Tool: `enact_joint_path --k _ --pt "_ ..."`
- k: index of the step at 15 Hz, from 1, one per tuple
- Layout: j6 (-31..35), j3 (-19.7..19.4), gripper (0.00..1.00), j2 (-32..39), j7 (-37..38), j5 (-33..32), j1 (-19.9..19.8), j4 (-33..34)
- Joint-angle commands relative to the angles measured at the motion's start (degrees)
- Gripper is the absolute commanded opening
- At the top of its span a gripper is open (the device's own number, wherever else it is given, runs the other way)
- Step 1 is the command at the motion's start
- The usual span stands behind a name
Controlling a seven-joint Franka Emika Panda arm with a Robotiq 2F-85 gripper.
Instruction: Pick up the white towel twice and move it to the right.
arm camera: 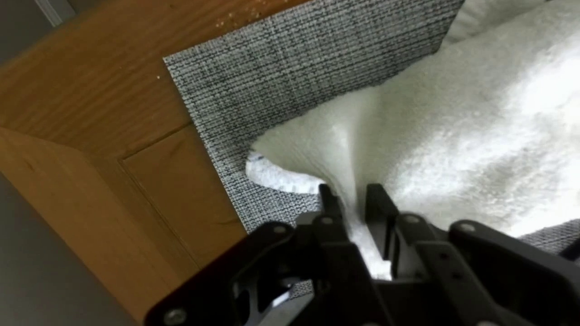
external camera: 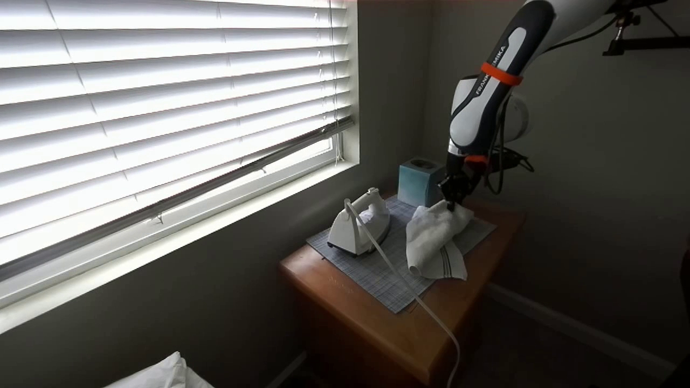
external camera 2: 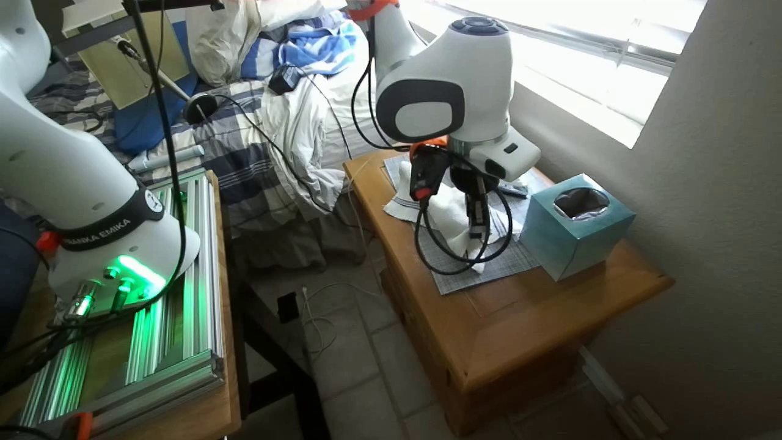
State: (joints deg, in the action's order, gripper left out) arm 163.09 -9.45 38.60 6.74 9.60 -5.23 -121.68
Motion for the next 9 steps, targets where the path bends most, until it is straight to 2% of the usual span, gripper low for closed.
enact_joint_path --k 1,6,7,9 --pt "0.5 2.5 0.57 -3.1 0.6 0.1 -0.6 -0.4" --pt "-5.3 5.9 0.89 -9.9 -0.6 0.0 -0.1 -2.9" --pt "-6.6 5.6 0.97 -10.4 0.0 -0.6 0.7 -2.8" --pt "-10.5 8.0 1.00 -11.2 -1.0 1.0 -0.2 -2.3"
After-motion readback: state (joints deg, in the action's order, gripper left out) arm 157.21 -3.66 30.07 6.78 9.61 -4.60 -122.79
